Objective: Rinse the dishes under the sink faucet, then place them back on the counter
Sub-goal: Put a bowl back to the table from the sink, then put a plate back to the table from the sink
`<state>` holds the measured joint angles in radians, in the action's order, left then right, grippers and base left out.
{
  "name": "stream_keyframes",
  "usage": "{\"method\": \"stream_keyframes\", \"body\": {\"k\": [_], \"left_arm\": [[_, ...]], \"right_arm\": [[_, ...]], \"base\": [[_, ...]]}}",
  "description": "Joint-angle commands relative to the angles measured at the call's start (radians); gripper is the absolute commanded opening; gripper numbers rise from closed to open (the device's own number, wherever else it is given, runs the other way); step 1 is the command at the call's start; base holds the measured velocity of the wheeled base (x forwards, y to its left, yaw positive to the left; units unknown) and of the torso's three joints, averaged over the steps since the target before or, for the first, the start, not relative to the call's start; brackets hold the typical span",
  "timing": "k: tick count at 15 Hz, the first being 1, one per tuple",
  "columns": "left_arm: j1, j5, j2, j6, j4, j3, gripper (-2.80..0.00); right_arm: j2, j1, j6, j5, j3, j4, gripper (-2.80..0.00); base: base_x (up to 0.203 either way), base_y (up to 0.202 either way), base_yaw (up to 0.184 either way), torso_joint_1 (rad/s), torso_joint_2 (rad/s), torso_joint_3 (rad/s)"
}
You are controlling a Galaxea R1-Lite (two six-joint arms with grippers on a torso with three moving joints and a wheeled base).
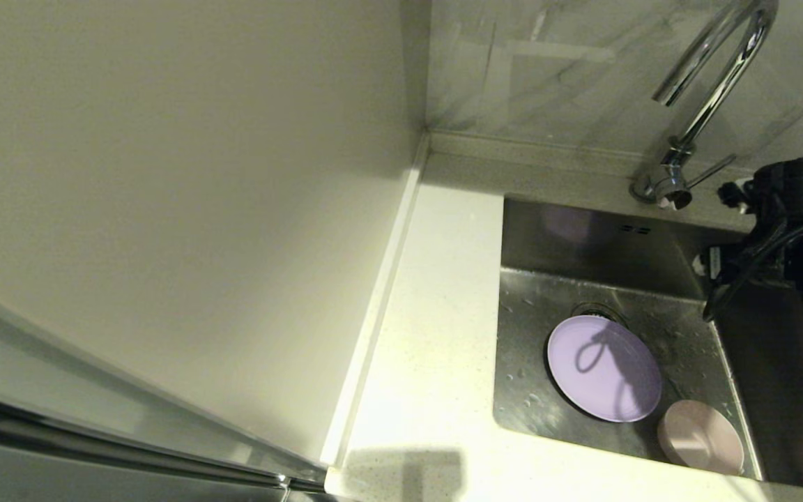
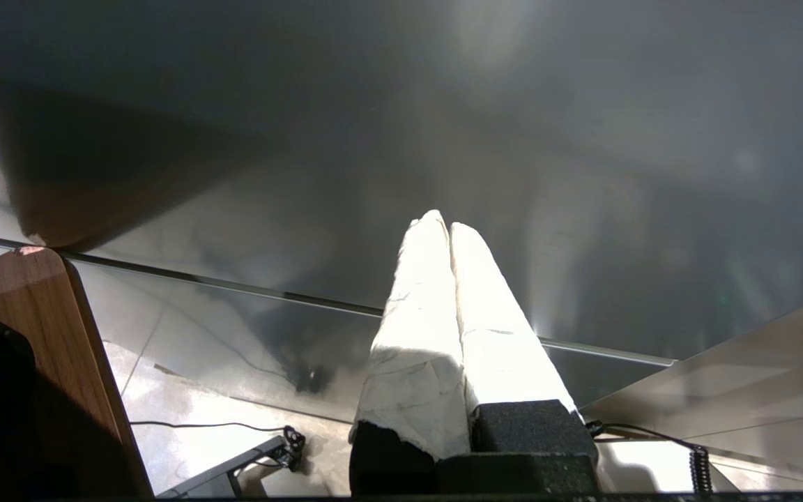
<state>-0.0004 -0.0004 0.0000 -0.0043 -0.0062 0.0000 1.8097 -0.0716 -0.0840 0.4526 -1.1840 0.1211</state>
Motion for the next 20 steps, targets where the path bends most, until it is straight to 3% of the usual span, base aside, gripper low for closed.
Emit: {"method": "stream_keyframes", "body": {"k": [1,8,20], "left_arm": [[0.000,0.000,0.000,0.000,-0.001,0.003,-2.80],[0.000,0.000,0.000,0.000,0.000,0.003,-2.80],[-0.001,0.000,0.000,0.000,-0.001,0.003,-2.80]], "right_arm": [[0.037,0.036,0.000,0.005,0.049,0.003,0.00],[0.181,0.034,0.038,0.005,0.144,0.034,0.00],[0.198,0.032,0.036,0.018,0.231,0.054,0.00]], "base": [[0.000,0.000,0.000,0.000,0.00,0.000],[0.000,0.000,0.000,0.000,0.00,0.000],[0.000,0.000,0.000,0.000,0.00,0.000]]}}
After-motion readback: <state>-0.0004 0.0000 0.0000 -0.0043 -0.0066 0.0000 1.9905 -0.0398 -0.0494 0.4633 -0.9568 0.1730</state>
